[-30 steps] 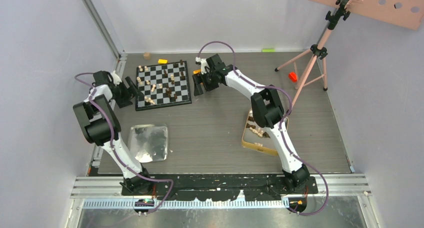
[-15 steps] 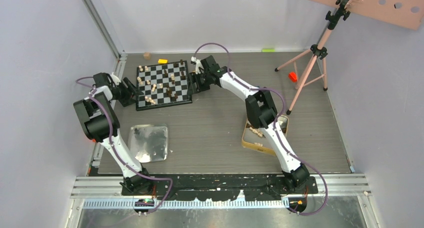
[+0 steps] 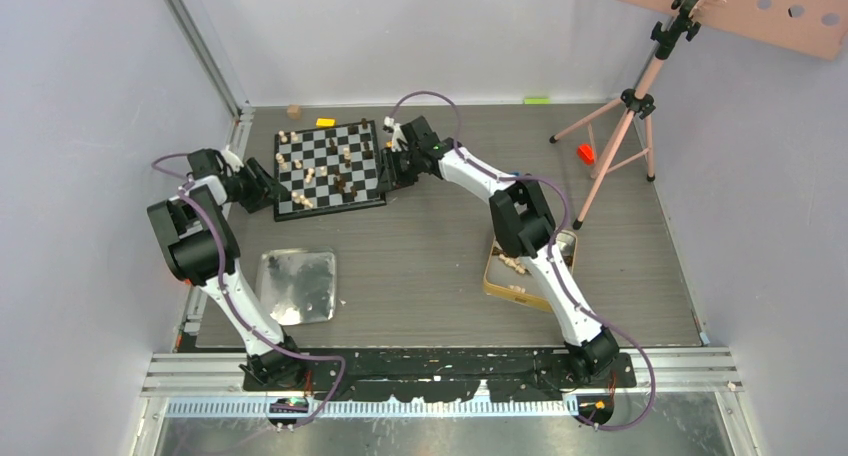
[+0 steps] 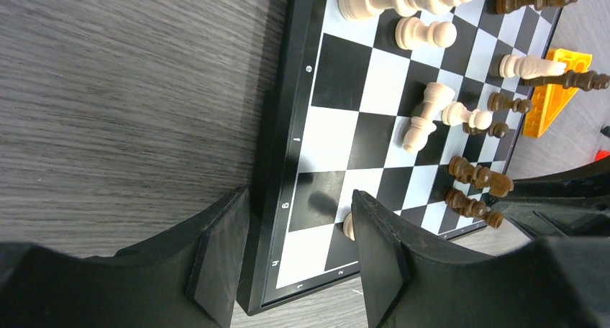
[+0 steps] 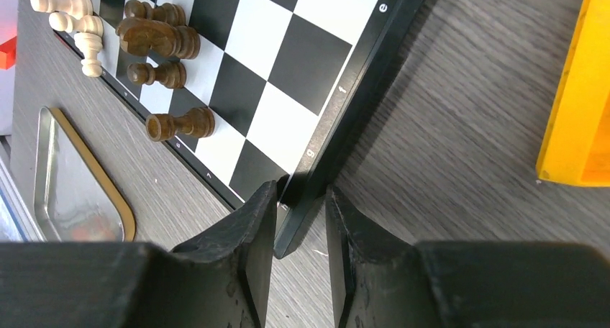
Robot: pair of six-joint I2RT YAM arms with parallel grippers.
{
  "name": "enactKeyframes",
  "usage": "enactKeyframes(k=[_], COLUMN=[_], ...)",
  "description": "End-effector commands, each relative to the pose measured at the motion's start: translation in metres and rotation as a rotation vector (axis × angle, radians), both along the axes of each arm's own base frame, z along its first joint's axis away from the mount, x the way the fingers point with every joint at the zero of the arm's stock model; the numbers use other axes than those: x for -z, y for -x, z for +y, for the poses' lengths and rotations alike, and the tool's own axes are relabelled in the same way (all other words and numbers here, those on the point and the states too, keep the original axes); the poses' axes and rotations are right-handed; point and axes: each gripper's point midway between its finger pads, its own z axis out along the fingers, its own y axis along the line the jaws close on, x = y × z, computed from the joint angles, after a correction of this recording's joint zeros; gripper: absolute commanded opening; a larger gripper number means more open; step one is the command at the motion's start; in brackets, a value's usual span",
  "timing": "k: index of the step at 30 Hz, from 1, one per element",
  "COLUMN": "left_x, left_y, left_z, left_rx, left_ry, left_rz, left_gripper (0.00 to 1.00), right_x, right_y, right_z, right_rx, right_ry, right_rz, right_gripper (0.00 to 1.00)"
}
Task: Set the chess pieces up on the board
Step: Move the chessboard to the center of the board.
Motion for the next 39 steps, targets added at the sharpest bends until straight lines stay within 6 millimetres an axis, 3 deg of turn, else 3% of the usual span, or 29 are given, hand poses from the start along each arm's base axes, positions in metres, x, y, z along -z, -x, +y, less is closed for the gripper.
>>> enactKeyframes(k=[1, 4, 5, 6, 9, 14, 15, 16, 17, 18, 21, 22, 23, 30, 34, 39], left_x=[0.014, 0.015, 0.015, 0.015, 0.013, 0.008, 0.009, 0.008, 0.008, 0.007, 0.004, 0.003, 0.001, -0.006, -0.004, -0.004], left_y=[0.025, 0.035, 0.039, 0.042, 0.054, 0.075, 0.080, 0.084, 0.088, 0.092, 0.104, 0.108, 0.112, 0.140, 0.157, 0.173], left_z=[-0.043, -0.057, -0.061, -0.067, -0.082, -0.107, -0.115, -0.121, -0.128, -0.136, -0.160, -0.167, -0.174, -0.224, -0.239, -0.246], left_rx=[0.126, 0.177, 0.192, 0.209, 0.250, 0.344, 0.374, 0.400, 0.427, 0.453, 0.531, 0.553, 0.572, 0.728, 0.802, 0.855], left_ry=[0.069, 0.064, 0.064, 0.063, 0.072, 0.072, 0.069, 0.066, 0.066, 0.067, 0.067, 0.069, 0.071, 0.099, 0.104, 0.120], left_rz=[0.055, 0.061, 0.064, 0.068, 0.081, 0.087, 0.093, 0.100, 0.106, 0.113, 0.119, 0.120, 0.118, 0.138, 0.151, 0.173], left_gripper=[0.56, 0.55, 0.55, 0.55, 0.54, 0.54, 0.54, 0.54, 0.54, 0.54, 0.54, 0.54, 0.54, 0.54, 0.54, 0.55], right_x=[0.000, 0.003, -0.007, -0.001, -0.012, -0.019, -0.012, -0.019, -0.012, -0.020, -0.016, -0.026, -0.020, -0.035, -0.029, -0.032], right_y=[0.030, 0.043, 0.044, 0.050, 0.059, 0.075, 0.081, 0.082, 0.089, 0.090, 0.108, 0.110, 0.116, 0.140, 0.159, 0.168], right_z=[0.000, -0.009, -0.009, -0.013, -0.019, -0.043, -0.050, -0.053, -0.060, -0.063, -0.078, -0.080, -0.085, -0.108, -0.127, -0.149], right_rx=[-0.033, -0.036, -0.036, -0.036, -0.041, -0.032, -0.032, -0.031, -0.036, -0.037, -0.055, -0.063, -0.068, -0.124, -0.143, -0.150], right_ry=[0.016, 0.027, 0.017, 0.026, 0.021, 0.041, 0.056, 0.053, 0.071, 0.066, 0.085, 0.075, 0.086, 0.111, 0.135, 0.141], right_rz=[0.045, 0.068, 0.061, 0.075, 0.074, 0.068, 0.081, 0.067, 0.079, 0.067, 0.078, 0.054, 0.061, 0.016, 0.029, 0.020], right_gripper=[0.31, 0.29, 0.28, 0.28, 0.26, 0.25, 0.25, 0.25, 0.25, 0.25, 0.25, 0.25, 0.25, 0.26, 0.29, 0.36])
